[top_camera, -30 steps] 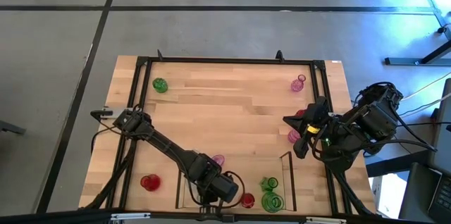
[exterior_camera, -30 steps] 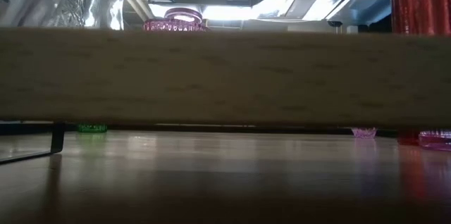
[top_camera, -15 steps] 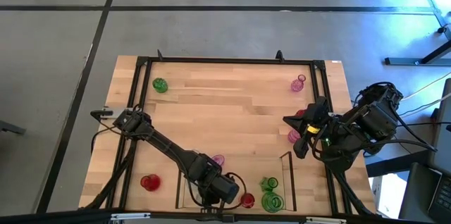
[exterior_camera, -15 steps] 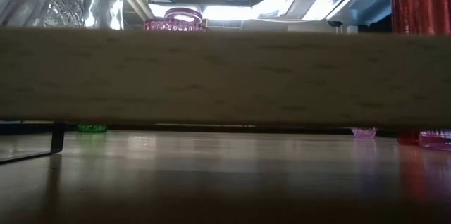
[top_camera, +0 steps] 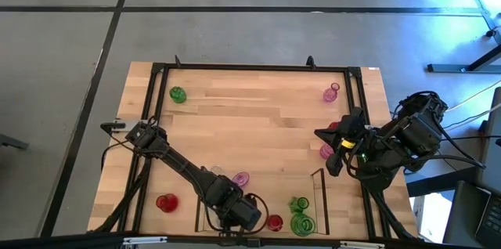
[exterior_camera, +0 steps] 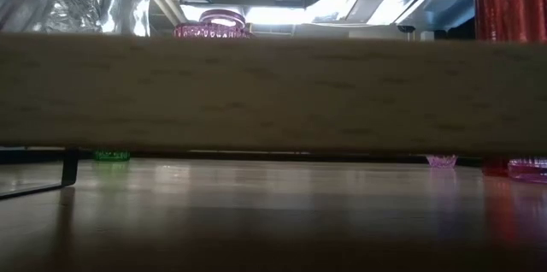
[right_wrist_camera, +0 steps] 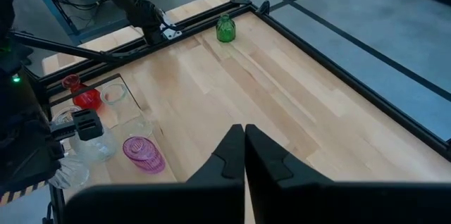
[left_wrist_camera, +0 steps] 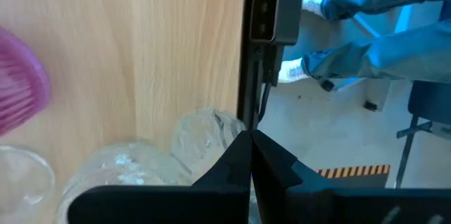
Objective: Sort vases onto shelf
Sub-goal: Put the transparent vase aligned with the other transparent vases on the shelf
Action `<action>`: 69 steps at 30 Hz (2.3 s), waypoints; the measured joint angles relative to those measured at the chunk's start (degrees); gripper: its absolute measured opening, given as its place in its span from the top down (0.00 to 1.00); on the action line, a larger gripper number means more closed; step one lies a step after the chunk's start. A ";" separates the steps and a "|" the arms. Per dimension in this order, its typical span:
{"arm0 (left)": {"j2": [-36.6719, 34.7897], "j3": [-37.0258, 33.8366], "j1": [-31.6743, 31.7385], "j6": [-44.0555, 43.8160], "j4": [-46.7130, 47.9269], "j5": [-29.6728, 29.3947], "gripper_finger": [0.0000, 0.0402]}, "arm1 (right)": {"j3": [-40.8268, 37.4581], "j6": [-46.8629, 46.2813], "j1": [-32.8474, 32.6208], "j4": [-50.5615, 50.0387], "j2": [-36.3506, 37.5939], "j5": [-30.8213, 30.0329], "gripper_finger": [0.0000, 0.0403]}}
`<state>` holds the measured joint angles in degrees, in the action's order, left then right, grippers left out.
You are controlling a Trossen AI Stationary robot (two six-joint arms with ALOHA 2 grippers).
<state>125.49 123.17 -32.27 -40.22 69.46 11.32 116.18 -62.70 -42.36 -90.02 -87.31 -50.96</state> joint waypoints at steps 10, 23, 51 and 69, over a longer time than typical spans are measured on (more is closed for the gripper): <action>0.00 0.02 -0.18 -0.10 2.00 1.98 1.00 | 0.00 0.00 0.01 0.00 0.00 0.12 1.00; 0.00 0.02 -0.01 -0.18 0.39 2.09 1.00 | 0.00 0.00 0.00 0.00 0.00 0.57 1.00; 0.00 0.02 -0.18 -1.21 3.57 4.91 1.00 | 0.00 0.00 -0.01 0.00 -1.69 1.86 1.00; 0.00 0.02 -0.86 -1.40 5.00 5.98 1.00 | 0.00 0.00 -0.01 0.00 -3.54 2.58 1.00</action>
<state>125.49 123.20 -33.12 -41.62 74.47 17.30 116.18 -62.70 -42.37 -90.02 -90.85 -48.38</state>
